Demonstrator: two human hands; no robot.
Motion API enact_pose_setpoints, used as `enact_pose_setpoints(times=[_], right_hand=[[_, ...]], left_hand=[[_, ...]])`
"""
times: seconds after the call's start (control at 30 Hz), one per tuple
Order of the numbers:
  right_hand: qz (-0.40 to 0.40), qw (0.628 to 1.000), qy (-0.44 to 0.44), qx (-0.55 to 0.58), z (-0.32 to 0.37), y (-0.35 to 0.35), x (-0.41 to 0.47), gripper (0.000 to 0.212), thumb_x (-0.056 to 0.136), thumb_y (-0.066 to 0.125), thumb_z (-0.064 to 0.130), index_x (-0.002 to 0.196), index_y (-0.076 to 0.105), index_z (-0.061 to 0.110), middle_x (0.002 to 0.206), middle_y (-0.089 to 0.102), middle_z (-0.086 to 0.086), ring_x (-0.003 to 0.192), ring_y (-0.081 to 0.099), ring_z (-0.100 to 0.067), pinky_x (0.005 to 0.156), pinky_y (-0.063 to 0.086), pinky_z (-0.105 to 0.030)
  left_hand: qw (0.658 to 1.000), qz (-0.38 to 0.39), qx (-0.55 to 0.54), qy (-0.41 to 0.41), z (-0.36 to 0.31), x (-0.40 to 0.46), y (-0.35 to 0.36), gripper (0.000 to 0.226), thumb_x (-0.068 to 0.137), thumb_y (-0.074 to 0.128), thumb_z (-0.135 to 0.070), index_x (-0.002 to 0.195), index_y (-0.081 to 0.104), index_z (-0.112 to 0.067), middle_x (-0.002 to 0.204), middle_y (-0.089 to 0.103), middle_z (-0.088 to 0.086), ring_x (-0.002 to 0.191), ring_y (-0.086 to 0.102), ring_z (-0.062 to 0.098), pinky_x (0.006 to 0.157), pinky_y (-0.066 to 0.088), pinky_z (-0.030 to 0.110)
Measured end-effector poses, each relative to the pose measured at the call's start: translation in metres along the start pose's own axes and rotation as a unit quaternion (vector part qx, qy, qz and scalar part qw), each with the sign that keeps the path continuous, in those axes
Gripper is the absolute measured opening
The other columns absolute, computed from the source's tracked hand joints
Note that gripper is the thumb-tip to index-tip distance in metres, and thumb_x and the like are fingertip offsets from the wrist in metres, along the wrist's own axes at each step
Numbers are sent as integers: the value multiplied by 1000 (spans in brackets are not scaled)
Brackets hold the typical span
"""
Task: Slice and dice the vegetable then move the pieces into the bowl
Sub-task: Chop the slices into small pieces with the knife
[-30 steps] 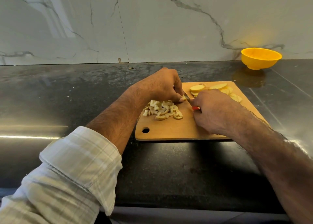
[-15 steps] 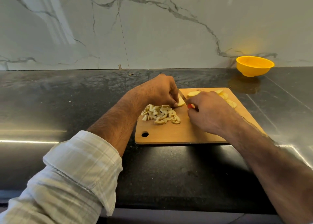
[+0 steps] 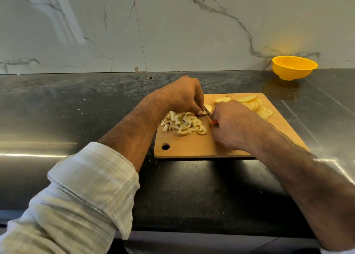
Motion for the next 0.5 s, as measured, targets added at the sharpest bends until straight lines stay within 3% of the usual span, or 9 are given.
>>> enact_pose_setpoints(times=[0.1,0.2,0.27,0.4,0.5], right_hand=[[-20,1000,-8,-4,6,-4,7,26,97,67,25,122,64,19,87,50,5,89,56,-17,74,52,-31],[-46,999,-24,9,4,-6,12,14,97,65,27,107,69,19,87,59,3,83,59,-16,69,53,-31],[-64,997,-25,25,-3,-7,12,16,97,61,31,102,72,20,93,66,0,82,60,-16,69,56,-34],[-83,995,-30,43,-15,-14,1,26,100,59,32,120,74,23,107,68,2,91,60,-16,82,61,-40],[-71,995,-42,56,-13,-14,-5,26,100,61,32,121,74,25,102,67,6,85,60,-14,77,61,-38]], left_hand=[[1000,-2,9,3,-2,0,-2,9,85,88,-22,93,85,-23,89,75,-14,81,68,0,74,52,19],[1000,-2,10,6,-2,-2,-3,11,86,87,-20,97,85,-22,93,75,-14,87,68,2,79,56,23],[1000,-2,9,16,-1,-5,-4,12,86,88,-20,98,85,-23,95,75,-15,90,69,2,84,58,25],[999,0,13,32,4,-8,-8,12,85,89,-23,95,85,-25,93,76,-13,89,70,1,85,59,27],[999,5,16,34,4,-8,-9,9,88,86,-24,97,85,-25,96,76,-13,91,69,0,87,58,27]])
Point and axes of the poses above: each hand's wrist, its own x-axis towards the middle knuckle, its own y-axis out of the palm, z = x × y, the point moved 8 cm from there along x, towards the middle knuckle
